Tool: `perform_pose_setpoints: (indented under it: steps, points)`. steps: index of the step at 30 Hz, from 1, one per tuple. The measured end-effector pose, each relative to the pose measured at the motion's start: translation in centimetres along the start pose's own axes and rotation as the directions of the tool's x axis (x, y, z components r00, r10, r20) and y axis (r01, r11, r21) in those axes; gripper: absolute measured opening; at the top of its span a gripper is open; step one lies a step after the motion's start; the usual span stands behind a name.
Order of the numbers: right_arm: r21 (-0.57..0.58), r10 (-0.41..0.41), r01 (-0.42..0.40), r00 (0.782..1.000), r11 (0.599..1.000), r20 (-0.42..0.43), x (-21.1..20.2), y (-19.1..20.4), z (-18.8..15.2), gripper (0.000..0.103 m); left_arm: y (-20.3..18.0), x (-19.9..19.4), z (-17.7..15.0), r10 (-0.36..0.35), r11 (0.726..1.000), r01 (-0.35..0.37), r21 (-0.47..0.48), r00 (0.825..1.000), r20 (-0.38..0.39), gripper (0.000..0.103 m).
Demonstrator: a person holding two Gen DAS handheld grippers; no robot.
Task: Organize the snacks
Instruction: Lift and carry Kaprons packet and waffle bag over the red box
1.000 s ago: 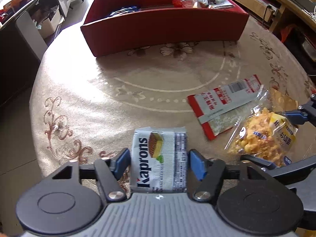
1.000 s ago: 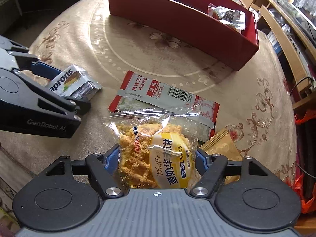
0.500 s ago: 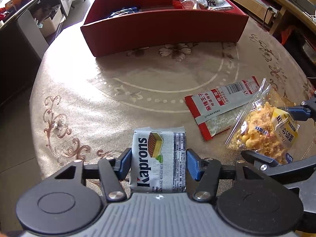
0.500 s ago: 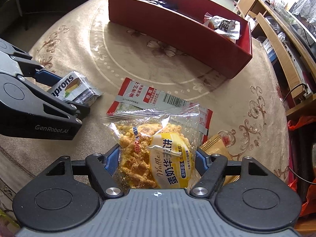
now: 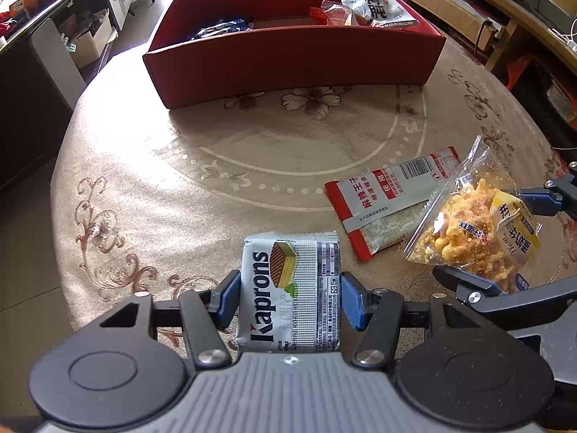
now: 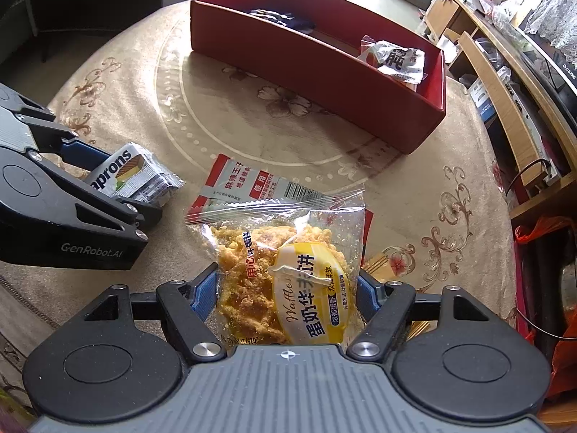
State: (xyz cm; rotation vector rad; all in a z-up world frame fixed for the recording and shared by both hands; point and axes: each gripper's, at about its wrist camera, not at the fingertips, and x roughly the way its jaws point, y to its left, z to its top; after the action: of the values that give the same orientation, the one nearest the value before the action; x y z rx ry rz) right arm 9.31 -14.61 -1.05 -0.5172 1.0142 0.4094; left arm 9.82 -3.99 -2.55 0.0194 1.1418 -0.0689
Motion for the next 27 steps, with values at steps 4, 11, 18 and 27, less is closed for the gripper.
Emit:
perform_pose_setpoints:
  steps: [4,11,18,27]
  points:
    - [0.0,-0.006,0.006,1.0,1.0,0.007,-0.1,-0.1,0.1,0.079,0.1,-0.2,0.1,-0.005,1.0,0.005,-0.004,1.0,0.005,0.053]
    - [0.004,-0.008,0.008,1.0,1.0,0.021,-0.3,-0.3,0.5,0.079,0.3,-0.7,0.6,-0.019,1.0,0.019,-0.015,0.999,0.026,0.053]
    - [0.032,-0.019,0.017,0.998,0.999,0.059,-1.0,-1.3,1.7,0.079,0.5,-1.7,2.0,-0.029,0.999,0.031,-0.031,0.997,0.071,0.053]
    - [0.124,-0.054,0.038,0.99,0.992,0.128,-1.6,-4.2,4.8,0.079,0.9,-2.8,5.9,-0.024,0.998,0.032,-0.051,0.988,0.151,0.053]
